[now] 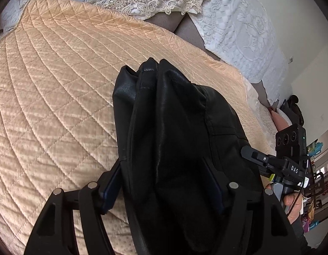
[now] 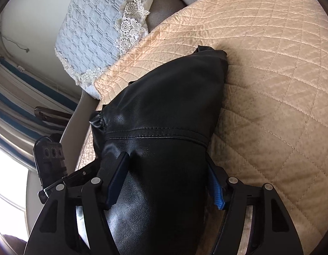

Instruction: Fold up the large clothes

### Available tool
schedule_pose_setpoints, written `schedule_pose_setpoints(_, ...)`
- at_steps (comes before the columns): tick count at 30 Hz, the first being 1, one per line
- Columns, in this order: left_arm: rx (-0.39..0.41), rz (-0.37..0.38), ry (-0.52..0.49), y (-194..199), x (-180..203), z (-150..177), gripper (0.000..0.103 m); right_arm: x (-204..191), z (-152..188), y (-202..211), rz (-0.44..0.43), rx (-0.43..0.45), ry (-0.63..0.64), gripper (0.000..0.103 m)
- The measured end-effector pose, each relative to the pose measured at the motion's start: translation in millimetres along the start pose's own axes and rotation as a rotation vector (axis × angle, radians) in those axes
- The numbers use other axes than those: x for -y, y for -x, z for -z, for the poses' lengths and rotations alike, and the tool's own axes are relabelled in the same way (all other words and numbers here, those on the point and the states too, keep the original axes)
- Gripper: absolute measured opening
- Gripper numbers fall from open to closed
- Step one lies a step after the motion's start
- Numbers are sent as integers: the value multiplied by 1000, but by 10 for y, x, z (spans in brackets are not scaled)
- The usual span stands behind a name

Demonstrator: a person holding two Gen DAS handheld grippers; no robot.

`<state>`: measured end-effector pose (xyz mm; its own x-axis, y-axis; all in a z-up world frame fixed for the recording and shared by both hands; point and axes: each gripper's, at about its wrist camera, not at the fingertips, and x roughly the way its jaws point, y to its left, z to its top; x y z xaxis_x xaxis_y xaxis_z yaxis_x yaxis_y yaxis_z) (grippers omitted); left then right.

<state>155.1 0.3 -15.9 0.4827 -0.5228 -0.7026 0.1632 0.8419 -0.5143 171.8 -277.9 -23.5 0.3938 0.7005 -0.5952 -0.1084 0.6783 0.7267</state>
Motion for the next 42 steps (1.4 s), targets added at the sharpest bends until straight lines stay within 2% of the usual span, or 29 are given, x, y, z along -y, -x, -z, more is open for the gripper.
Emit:
schedule_pose_setpoints(5, 4, 6, -6, -39, -11, -34, 72, 23, -8, -19, 6, 8, -13, 67)
schedule_pose_setpoints(10, 9, -7, -26, 5, 28, 6, 66, 1, 12, 32, -1, 9, -13, 57)
schedule_pose_setpoints(19, 9, -9, -43, -79, 7, -23, 63, 66, -54, -73, 7, 0, -32, 58)
schedule_pose_setpoints(22, 27, -21, -60, -23, 59, -16, 48, 10, -45, -21, 12, 10, -17, 44)
schedule_pose_setpoints(24, 46, -24, -83, 45, 116, -9, 33, -62, -30, 44, 20, 26, 12, 33)
schedule_pose_setpoints(27, 62, 1, -90, 149, 163, -17, 24, -134, 0, 164, 3, 54, 20, 28)
schedule_pose_setpoints(36, 81, 82, -70, 383, 211, -37, 19, -386, 25, 400, -45, 101, 51, 24)
schedule_pose_setpoints(42, 128, 73, -53, 593, 135, -213, 19, -654, -140, 327, -80, 96, 89, 24)
